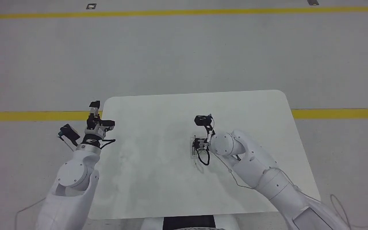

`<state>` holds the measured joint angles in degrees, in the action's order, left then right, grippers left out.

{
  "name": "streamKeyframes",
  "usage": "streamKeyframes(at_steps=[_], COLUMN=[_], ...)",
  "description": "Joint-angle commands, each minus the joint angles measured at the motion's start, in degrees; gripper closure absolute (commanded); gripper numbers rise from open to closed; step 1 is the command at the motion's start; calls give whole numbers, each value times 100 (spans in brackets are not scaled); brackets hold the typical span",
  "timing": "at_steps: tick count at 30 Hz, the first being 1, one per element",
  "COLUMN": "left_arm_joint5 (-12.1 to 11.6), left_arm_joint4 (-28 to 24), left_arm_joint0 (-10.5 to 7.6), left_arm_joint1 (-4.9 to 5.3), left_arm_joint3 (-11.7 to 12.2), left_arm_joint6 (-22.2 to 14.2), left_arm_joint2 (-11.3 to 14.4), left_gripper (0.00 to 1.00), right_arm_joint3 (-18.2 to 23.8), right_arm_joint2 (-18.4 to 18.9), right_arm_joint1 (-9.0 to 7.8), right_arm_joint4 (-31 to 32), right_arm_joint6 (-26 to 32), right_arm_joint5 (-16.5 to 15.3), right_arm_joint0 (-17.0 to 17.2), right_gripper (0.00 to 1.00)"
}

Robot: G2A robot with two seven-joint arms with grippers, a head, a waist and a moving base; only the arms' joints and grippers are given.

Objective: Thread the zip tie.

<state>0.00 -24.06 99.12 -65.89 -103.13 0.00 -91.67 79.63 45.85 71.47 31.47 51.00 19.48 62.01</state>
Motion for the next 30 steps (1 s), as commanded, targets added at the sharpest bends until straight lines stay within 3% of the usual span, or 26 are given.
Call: streamKeyframes(at_steps=[1, 11, 15, 21, 30], left_arm_joint5=[0, 0, 0, 0, 0], left_arm_joint4=[0, 0, 0, 0, 0], left_arm_joint0=[0, 0, 0, 0, 0], left_arm_joint1=[0, 0, 0, 0, 0], left_arm_joint3=[1, 1, 1, 1, 1], left_arm_joint6=[0, 0, 0, 0, 0], left_arm_joint2=[0, 0, 0, 0, 0], left_gripper=[0, 0, 0, 0, 0], right_arm_joint3=[106, 1340, 1869, 1642, 1642], right_arm_joint2=[112, 1089, 1486, 1585, 1585], right_arm_joint1=[-12, -202, -206, -119, -119], right_arm_joint4=[-60, -208, -1092, -2550, -2550], right_arm_joint6=[42, 397, 99, -325, -325], right_arm_joint5=[0, 0, -239, -1080, -1080], right_arm_joint0=[30, 527, 781, 896, 896], right_gripper=[100, 100, 100, 100, 100])
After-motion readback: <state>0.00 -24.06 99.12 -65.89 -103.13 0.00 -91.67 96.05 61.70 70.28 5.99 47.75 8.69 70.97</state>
